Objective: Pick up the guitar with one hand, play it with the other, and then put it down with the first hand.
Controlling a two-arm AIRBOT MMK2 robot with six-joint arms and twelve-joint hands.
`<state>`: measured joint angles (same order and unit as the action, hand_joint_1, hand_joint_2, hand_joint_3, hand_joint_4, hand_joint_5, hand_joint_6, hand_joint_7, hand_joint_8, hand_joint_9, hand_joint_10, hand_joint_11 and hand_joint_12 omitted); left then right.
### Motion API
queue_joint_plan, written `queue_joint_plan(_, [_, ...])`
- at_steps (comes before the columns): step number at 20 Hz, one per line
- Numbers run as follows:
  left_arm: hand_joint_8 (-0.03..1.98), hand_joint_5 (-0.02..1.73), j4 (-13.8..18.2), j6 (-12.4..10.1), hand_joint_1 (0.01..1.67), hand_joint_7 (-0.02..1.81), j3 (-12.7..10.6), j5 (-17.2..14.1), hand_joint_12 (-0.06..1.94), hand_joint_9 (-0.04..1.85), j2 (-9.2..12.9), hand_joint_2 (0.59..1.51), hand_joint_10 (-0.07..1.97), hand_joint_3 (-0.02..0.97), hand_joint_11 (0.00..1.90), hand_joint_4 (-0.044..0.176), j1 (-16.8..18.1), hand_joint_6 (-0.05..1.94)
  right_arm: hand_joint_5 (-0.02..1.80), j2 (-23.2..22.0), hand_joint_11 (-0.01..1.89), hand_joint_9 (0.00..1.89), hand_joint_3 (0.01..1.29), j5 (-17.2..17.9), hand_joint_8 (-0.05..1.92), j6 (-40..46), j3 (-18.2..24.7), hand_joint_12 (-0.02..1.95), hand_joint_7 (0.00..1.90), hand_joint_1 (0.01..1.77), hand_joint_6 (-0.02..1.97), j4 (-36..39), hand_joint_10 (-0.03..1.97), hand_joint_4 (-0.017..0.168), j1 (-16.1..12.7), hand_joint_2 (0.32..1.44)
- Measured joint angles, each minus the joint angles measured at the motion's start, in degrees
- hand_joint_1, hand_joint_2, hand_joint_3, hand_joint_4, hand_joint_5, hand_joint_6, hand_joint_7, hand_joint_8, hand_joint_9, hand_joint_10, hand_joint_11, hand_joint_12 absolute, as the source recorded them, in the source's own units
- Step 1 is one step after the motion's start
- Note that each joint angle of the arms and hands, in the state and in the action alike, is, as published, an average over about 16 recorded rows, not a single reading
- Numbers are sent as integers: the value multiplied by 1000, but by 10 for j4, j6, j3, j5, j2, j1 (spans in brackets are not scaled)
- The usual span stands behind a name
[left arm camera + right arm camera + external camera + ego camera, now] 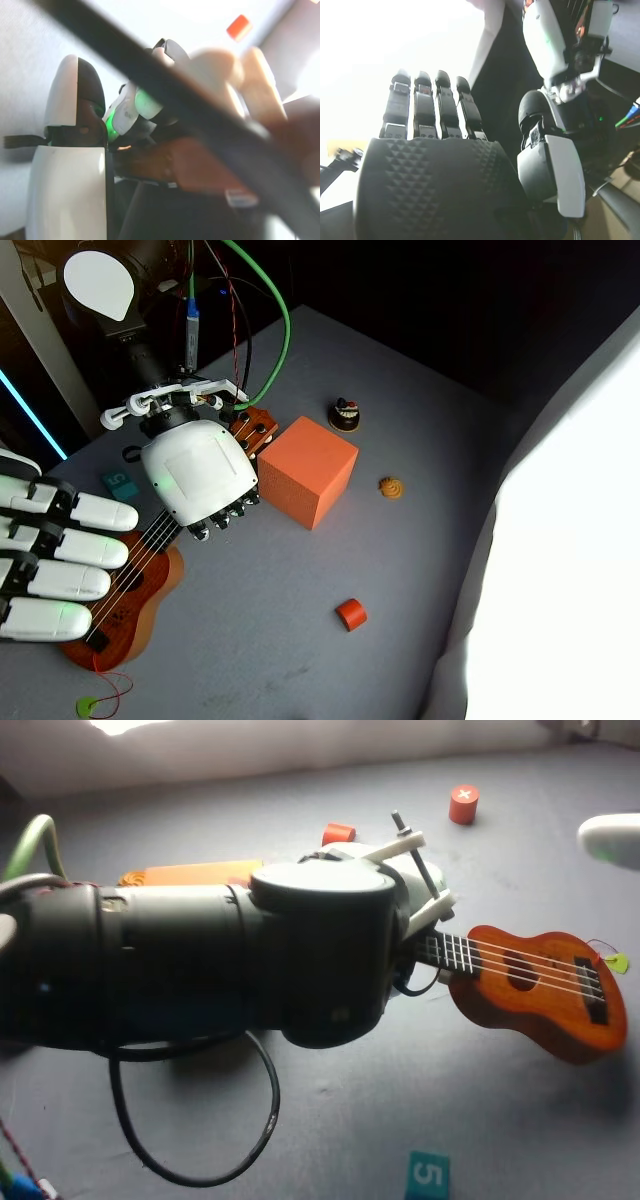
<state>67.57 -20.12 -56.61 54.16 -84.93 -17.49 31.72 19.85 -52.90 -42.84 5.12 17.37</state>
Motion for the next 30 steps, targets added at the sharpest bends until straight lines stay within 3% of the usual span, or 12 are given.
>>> queue_joint_plan(10, [1969, 1288, -56, 39, 1442, 1334, 65, -5, 1903, 1432, 72, 1092, 1918, -10, 1465, 49, 62, 1891, 78, -17, 21, 49, 18, 15, 14, 294, -32, 1, 87, 126, 84, 281, 4, 1, 39, 1327])
queue_joint_plan(16, [1969, 1286, -78, 62, 1444, 1329, 90, -3, 1903, 1433, 107, 1092, 1918, -12, 1468, 48, 88, 1891, 79, -30, 21, 49, 18, 2, 14, 402, -24, 1, 89, 125, 79, 412, 5, 2, 43, 1332])
queue_joint_plan(23, [1969, 1281, -91, 77, 1446, 1324, 105, -3, 1903, 1437, 125, 1092, 1918, -14, 1468, 43, 105, 1890, 80, -31, 22, 41, 18, 9, 14, 471, -14, 1, 92, 154, 73, 516, 5, 3, 41, 1325])
queue_joint_plan(30, [1968, 1281, -97, 83, 1446, 1323, 110, -1, 1903, 1440, 127, 1092, 1918, -14, 1461, 35, 114, 1891, 92, -20, 22, 42, 18, 9, 13, 476, -10, 0, 102, 176, 69, 540, 4, 3, 32, 1313])
